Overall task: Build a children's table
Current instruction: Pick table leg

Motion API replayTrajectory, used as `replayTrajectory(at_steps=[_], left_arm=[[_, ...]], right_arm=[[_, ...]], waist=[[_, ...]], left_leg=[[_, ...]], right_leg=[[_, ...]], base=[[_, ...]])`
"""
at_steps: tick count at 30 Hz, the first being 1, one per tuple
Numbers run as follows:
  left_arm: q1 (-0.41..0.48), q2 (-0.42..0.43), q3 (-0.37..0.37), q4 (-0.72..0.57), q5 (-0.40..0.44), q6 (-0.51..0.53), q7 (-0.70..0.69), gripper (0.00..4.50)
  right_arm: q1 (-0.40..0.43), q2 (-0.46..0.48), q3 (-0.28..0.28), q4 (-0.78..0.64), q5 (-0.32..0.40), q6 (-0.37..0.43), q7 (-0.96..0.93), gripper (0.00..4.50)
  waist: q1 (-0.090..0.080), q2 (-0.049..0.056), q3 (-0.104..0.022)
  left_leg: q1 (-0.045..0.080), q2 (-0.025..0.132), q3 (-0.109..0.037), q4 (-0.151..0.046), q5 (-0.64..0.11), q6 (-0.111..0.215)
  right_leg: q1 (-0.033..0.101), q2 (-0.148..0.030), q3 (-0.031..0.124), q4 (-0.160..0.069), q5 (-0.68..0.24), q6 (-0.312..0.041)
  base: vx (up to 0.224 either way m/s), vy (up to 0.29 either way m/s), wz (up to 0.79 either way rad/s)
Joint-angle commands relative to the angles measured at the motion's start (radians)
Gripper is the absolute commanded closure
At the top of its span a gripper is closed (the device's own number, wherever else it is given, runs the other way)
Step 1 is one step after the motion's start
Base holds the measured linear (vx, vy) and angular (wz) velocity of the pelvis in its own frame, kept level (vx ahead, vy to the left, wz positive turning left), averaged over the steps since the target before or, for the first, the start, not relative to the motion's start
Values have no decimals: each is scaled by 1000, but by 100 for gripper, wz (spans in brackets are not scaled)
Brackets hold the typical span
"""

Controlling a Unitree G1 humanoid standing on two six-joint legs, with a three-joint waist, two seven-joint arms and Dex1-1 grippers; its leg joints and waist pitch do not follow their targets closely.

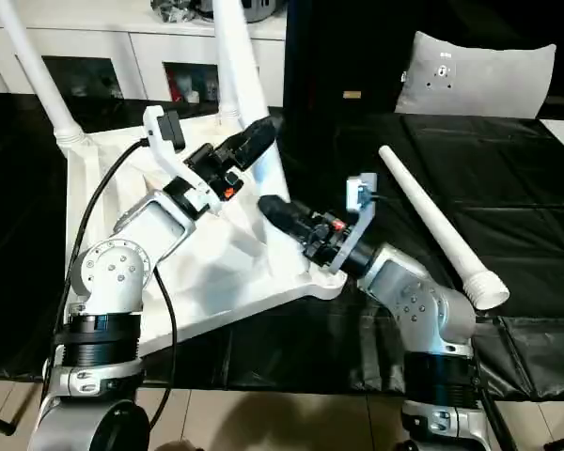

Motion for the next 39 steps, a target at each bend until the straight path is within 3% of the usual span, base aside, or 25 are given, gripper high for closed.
replayTrajectory(at_steps=[1, 7, 8, 12, 17, 21, 25, 26, 29, 32, 35, 37, 39], left_arm=[[-7, -5, -5, -15, -21, 8, 16, 65], [-8, -8, -3, -18, -21, 11, 18, 119], [-8, -8, -4, -16, -18, 7, 21, 119], [-9, -7, -6, -10, -16, -1, 28, 162], [-7, -2, -12, -5, -12, -7, 34, 186], [-3, 15, -40, 4, 36, -29, 33, 226], [2, 60, -108, 25, 147, -99, 18, 264], [2, 67, -113, 28, 156, -106, 15, 264], [-6, 100, -130, 34, 186, -133, -14, 269], [-15, 133, -135, 36, 185, -133, -60, 270], [-19, 179, -162, 30, 161, -110, -156, 270], [-22, 197, -174, 25, 151, -96, -196, 270], [-22, 201, -178, 26, 152, -98, -206, 270]], right_arm=[[1, -9, 15, -15, -16, -20, 7, 262], [5, -21, 59, 0, -66, -64, -19, 262], [5, -23, 71, 4, -84, -77, -30, 262], [3, -24, 89, 13, -118, -104, -53, 262], [8, -37, 127, 25, -167, -135, -67, 262], [13, -43, 147, 23, -178, -151, -70, 263], [8, -45, 150, 31, -206, -177, -100, 263], [5, -43, 143, 36, -194, -164, -101, 263], [0, -46, 125, 34, -179, -166, -101, 194], [-4, -80, 127, 23, -183, -183, -70, 184], [-8, -142, 143, 9, -211, -241, -9, 151], [-1, -154, 142, 3, -226, -321, 26, 139], [0, -158, 144, 4, -239, -338, 21, 109]], waist=[[7, -19, -71], [7, -17, -71], [6, -13, -71], [5, -15, -71], [5, -13, -72], [4, -12, -73], [2, -9, -73], [3, -5, -73], [3, -6, -74], [3, -6, -74], [3, -9, -74], [6, -6, -75], [5, -10, -75]], left_leg=[[-3, 35, -4, -61, -67, 50], [-2, 36, -5, -61, -67, 47], [-3, 36, -6, -60, -69, 43], [-2, 35, -6, -61, -75, 44], [-2, 36, -6, -60, -77, 42], [-2, 36, -6, -60, -72, 48], [1, 38, -7, -62, -80, 46], [1, 38, -8, -61, -80, 43], [1, 39, -8, -61, -74, 44], [0, 37, -8, -61, -72, 42], [1, 36, -5, -59, -73, 40], [2, 38, -5, -58, -78, 44], [0, 37, -5, -58, -70, 51]], right_leg=[[63, -80, 44, -77, -283, -113], [62, -80, 44, -77, -276, -112], [61, -78, 44, -77, -272, -113], [63, -79, 44, -76, -272, -117], [63, -79, 44, -75, -255, -122], [65, -79, 45, -73, -234, -123], [62, -78, 46, -74, -243, -116], [63, -79, 46, -72, -235, -120], [64, -78, 46, -68, -200, -137], [67, -79, 45, -66, -185, -145], [65, -79, 45, -69, -212, -136], [62, -80, 46, -65, -214, -140], [65, -80, 45, -63, -201, -151]], base=[[0, 0, 0], [0, 0, 0], [0, 0, 0], [0, 0, 0], [0, 0, 0], [0, 0, 0], [0, 0, 0], [0, 0, 0], [0, 0, 0], [0, 0, 0], [0, 0, 0], [0, 0, 0], [0, 0, 0]])
